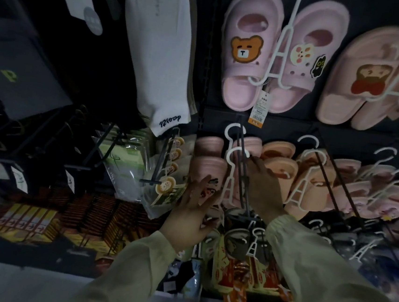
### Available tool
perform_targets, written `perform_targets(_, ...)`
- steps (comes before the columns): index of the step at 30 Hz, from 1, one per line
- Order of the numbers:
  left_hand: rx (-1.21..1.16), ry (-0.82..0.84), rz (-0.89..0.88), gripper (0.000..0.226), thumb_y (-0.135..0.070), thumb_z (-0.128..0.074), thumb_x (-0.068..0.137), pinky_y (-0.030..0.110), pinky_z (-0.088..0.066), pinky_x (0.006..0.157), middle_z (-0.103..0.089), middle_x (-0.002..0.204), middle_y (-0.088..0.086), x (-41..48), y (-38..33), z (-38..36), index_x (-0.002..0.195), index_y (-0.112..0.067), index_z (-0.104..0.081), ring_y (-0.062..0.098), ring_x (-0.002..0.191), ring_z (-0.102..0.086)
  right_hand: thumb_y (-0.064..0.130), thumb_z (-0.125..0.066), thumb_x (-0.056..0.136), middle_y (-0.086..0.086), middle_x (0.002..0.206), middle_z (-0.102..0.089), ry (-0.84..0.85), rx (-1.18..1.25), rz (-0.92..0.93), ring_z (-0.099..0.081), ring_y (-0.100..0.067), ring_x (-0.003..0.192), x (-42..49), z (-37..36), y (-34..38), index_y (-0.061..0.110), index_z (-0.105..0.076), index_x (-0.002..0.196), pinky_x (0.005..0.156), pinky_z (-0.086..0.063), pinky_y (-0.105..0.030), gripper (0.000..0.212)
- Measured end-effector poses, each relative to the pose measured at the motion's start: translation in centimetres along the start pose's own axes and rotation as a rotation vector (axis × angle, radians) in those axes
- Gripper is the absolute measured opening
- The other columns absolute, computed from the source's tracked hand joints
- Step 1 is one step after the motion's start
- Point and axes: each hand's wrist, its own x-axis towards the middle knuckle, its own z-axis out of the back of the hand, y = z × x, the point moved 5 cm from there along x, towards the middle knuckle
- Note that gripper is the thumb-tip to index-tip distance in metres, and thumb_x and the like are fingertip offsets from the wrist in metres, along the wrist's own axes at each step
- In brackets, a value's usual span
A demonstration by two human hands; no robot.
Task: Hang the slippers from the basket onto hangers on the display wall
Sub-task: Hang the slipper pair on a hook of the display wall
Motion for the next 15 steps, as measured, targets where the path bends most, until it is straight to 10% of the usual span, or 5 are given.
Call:
perform_targets(7,0.004,0.020,0.016,0.073,-0.050,-0.058,0.092,0.049,-0.038,0.111,0.009,0.166,-0.006,-1.3,-1.8,0.6,0.156,-0.038,-0.024,0.030,0.153,-0.001,0.010,-0.059,0.094,-0.002,0.167,-0.008,0.048,0.148,-0.029,-0.046,-0.041,0.122,-4.3,-0.6,-0.5,0.016,-0.016,0.159,0.087,-0.044,-0.048,0.077)
perform_targets(15,0.120,-0.001,0.005,0.084,-0.051,-0.061,0.091,0.049,-0.031,0.117,-0.003,0.165,0.006,-4.4,-4.9,0.0,0.158,-0.033,-0.016,0.037,0.147,-0.018,0.026,-0.071,0.091,-0.003,0.167,-0.006,0.055,0.214,0.003,-0.035,-0.034,0.143,-11.6,-0.1,-2.3,0.019,-0.017,0.159,0.108,-0.042,-0.050,0.087)
